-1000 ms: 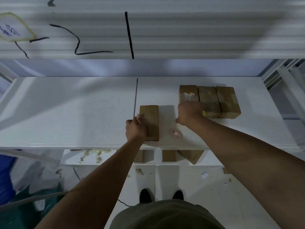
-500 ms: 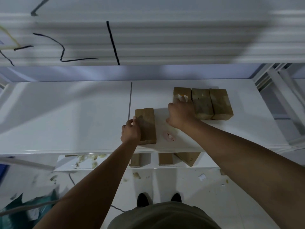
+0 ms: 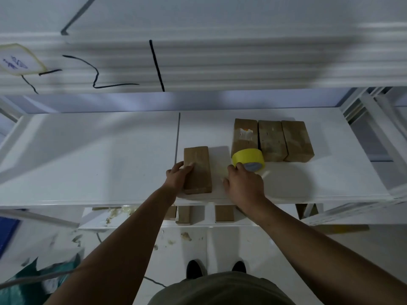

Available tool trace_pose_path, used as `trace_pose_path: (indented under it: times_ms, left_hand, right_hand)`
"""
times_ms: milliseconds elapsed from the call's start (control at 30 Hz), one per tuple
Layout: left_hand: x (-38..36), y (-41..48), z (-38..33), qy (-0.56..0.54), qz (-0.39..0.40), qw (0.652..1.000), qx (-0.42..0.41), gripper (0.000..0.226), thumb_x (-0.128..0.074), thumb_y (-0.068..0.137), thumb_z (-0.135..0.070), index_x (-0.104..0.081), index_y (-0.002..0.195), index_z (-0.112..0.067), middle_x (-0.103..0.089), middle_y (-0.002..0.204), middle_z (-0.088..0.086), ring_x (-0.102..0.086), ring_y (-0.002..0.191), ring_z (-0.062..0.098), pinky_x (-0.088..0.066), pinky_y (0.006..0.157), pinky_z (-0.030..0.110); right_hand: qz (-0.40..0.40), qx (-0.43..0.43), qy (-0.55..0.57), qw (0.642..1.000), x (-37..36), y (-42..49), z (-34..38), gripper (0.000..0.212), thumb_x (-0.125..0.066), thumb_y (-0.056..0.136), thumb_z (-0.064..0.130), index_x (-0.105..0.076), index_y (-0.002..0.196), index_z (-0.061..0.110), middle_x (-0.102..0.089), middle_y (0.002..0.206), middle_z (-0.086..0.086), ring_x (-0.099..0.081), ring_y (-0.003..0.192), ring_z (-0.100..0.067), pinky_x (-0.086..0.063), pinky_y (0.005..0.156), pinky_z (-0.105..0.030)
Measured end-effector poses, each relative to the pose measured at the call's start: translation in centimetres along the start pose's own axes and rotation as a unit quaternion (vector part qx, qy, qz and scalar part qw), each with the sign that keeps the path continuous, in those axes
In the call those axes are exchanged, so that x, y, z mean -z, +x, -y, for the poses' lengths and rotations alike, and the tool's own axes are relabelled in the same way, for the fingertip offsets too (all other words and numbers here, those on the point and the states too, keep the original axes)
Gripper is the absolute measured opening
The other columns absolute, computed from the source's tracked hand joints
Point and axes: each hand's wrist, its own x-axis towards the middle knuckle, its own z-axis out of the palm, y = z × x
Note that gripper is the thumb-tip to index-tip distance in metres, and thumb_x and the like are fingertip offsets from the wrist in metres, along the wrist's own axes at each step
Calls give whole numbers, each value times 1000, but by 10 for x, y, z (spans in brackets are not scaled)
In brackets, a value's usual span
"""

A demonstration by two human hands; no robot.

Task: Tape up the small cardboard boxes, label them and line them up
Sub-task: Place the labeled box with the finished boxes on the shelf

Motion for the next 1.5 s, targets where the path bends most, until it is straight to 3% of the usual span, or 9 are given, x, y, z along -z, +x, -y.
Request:
trace_pose_path:
  times_ms: [100, 300, 433, 633, 733, 867, 1033, 1233, 1500]
  left_hand:
    - [0, -1, 3, 11, -2, 1000, -14, 64, -65, 98, -53, -48, 153, -25, -38, 146, 8, -52, 128, 31, -46, 112, 43]
    - [2, -2, 7, 9, 8, 1000, -21, 63, -68, 96, -52, -51, 150, -23, -40, 145, 6, -54, 126, 28, -50, 101, 36]
    - [0, -3, 7, 7, 8, 1000, -29, 63, -66, 98, -51, -48, 151, -22, -38, 143, 5, -53, 123, 26, -49, 100, 35]
    - [-1, -6, 7, 8, 5, 999, -35, 66, -65, 98, -53, -46, 154, -25, -37, 146, 6, -53, 122, 27, -49, 99, 35]
    - [0, -3, 8, 16, 5, 999, -38, 67, -65, 97, -54, -45, 154, -24, -38, 146, 6, -52, 123, 27, -50, 100, 36]
    - [-2, -4, 8, 23, 6, 999, -44, 67, -63, 98, -54, -45, 154, -23, -37, 145, 7, -52, 123, 28, -50, 108, 42]
    - [-4, -2, 13, 58, -11, 996, -67, 71, -60, 95, -64, -47, 153, -26, -37, 143, 6, -52, 128, 30, -50, 108, 43]
    - [-5, -3, 14, 86, -18, 994, -67, 73, -58, 94, -70, -46, 153, -30, -38, 140, 5, -53, 127, 31, -50, 110, 50]
    - [-8, -6, 15, 106, -30, 992, -58, 95, -48, 76, -90, -37, 154, -37, -36, 147, 3, -50, 132, 35, -45, 113, 58]
  right_hand:
    - [5, -24, -28, 999, -8, -2, 4, 27, -81, 80, 32, -65, 79, 11, -63, 68, -11, -56, 42, -31, -25, 45, -23]
    - [48, -56, 29, 997, -19, -7, -7, 40, -54, 102, 43, -62, 120, 8, -57, 135, -13, -70, 81, -37, -37, 58, -33]
    - [73, -85, 190, 975, -22, -10, -7, 34, -49, 107, 36, -47, 123, 5, -63, 123, -19, -66, 100, -41, -42, 65, -38]
    - [74, -205, 540, 813, -8, -7, 13, 16, -50, 108, 19, -61, 119, 19, -71, 114, -15, -76, 72, -24, -65, 71, -41]
    - [53, -192, 520, 831, -2, -1, 19, 28, -47, 110, 16, -62, 133, 17, -66, 114, -5, -68, 71, -12, -55, 60, -13]
    - [45, -207, 455, 865, -1, 10, 27, 25, -46, 108, 32, -63, 112, 13, -68, 103, -15, -64, 85, -36, -58, 75, -48]
    - [24, -212, 403, 890, -5, 27, 35, 32, -48, 106, 30, -51, 78, 15, -67, 93, -21, -62, 91, -40, -39, 69, -38]
    - [17, -183, 361, 914, -14, 37, 39, 31, -46, 107, 29, -63, 102, 4, -70, 103, -22, -65, 95, -40, -34, 67, -33]
    - [90, -125, 286, 946, -17, 29, 25, 26, -49, 101, 24, -45, 77, 16, -68, 99, -22, -63, 96, -43, -35, 68, -34]
